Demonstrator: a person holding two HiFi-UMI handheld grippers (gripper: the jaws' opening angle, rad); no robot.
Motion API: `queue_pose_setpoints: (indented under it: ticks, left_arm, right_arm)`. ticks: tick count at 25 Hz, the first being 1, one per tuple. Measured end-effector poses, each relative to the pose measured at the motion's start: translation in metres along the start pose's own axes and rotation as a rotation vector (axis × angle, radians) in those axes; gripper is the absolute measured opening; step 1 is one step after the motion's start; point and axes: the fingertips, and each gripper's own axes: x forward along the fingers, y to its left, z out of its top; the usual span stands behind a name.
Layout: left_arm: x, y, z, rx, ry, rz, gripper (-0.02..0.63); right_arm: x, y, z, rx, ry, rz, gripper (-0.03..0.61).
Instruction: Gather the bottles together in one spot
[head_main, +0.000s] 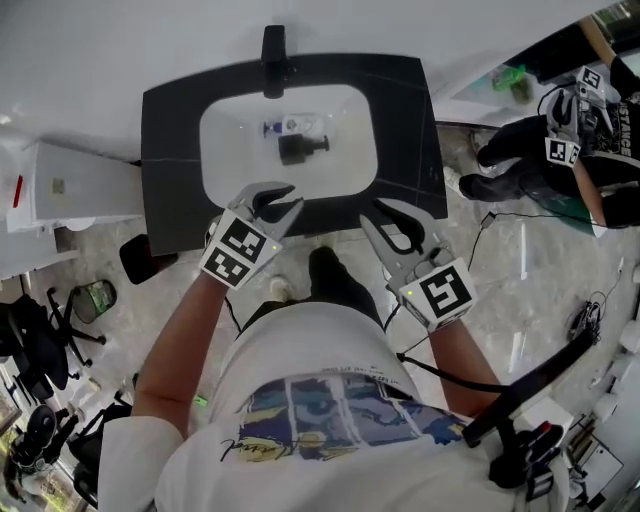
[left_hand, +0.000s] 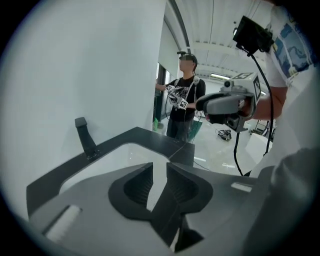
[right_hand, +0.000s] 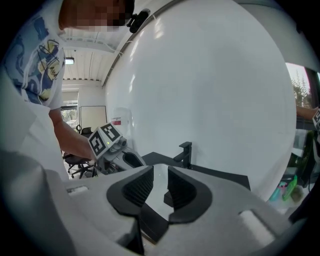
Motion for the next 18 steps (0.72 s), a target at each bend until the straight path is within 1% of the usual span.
queue_pose_setpoints:
  ticks: [4,8,11,16,18]
  left_arm:
    - [0.055,0.019,-0.003,0.048,0.093,-0.015,0.106]
    - [0.100,0.031,-0.013,0.104,0.198,-0.027,0.114]
    - [0.124,0.044,-0.028,0.157,0.278,-0.049,0.123]
    - [0.147,0.072,-0.057,0.228,0.399,-0.082,0.146]
    - [0.164,0.080,-0.073,0.255,0.461,-0.098,0.160]
  right_arm:
    - [0.004,-0.045,-0.018,0.025,0.034,0.001,0.094]
    - [0.004,-0.074,-0.035,0.069,0.050,0.010,0.094]
    - [0.011,-0.084,-0.039,0.089,0.064,0.018,0.095]
    - [0.026,-0.087,-0.031,0.121,0.058,0.019,0.096]
    - [0.028,-0.096,-0.038,0.140,0.064,0.013,0.097]
